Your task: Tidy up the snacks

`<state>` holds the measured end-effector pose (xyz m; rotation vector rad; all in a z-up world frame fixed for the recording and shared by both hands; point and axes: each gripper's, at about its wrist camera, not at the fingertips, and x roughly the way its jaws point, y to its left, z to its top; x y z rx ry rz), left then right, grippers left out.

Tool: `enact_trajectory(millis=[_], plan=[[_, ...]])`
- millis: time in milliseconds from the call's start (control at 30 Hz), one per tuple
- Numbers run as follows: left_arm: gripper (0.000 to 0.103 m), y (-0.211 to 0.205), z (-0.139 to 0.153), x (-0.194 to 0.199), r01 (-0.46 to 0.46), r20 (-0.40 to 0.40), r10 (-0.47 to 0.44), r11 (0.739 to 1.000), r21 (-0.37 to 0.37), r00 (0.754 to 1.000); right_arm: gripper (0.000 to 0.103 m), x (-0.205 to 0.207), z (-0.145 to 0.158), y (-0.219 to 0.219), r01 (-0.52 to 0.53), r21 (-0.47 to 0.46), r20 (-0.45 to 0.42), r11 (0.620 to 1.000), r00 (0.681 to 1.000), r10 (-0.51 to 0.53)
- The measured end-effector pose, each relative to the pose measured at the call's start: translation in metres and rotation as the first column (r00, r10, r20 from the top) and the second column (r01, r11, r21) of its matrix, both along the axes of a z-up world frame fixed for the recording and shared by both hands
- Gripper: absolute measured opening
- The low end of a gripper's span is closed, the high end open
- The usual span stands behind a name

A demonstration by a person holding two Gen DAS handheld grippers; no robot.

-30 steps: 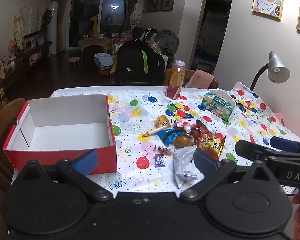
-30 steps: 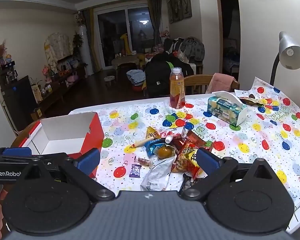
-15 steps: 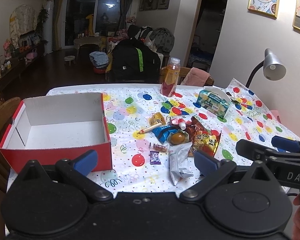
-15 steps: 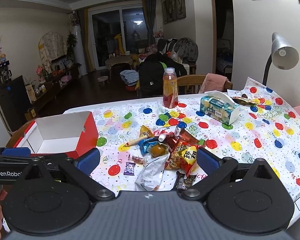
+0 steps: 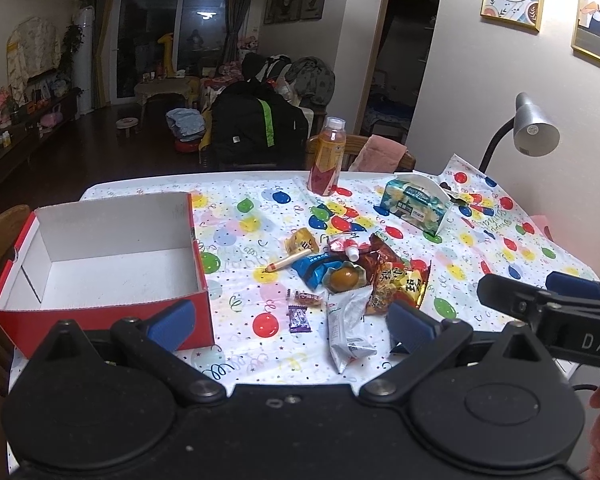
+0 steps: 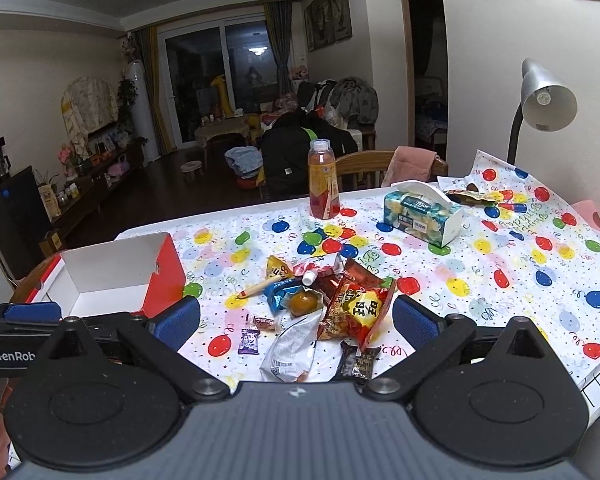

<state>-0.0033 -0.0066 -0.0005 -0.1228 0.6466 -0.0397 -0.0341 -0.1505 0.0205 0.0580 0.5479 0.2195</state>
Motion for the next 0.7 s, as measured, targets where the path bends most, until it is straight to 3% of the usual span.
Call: enact_trajectory(millis=[700], plan=[[0.103,-0.0058,0.0029,0.0025,0.037,0.001,-0.037,0.999,0.003,0.999,0.103,-0.0019,0.0045,-0.0008,0.005,-0.026,-0.006,1.000,1.000,-0.005]])
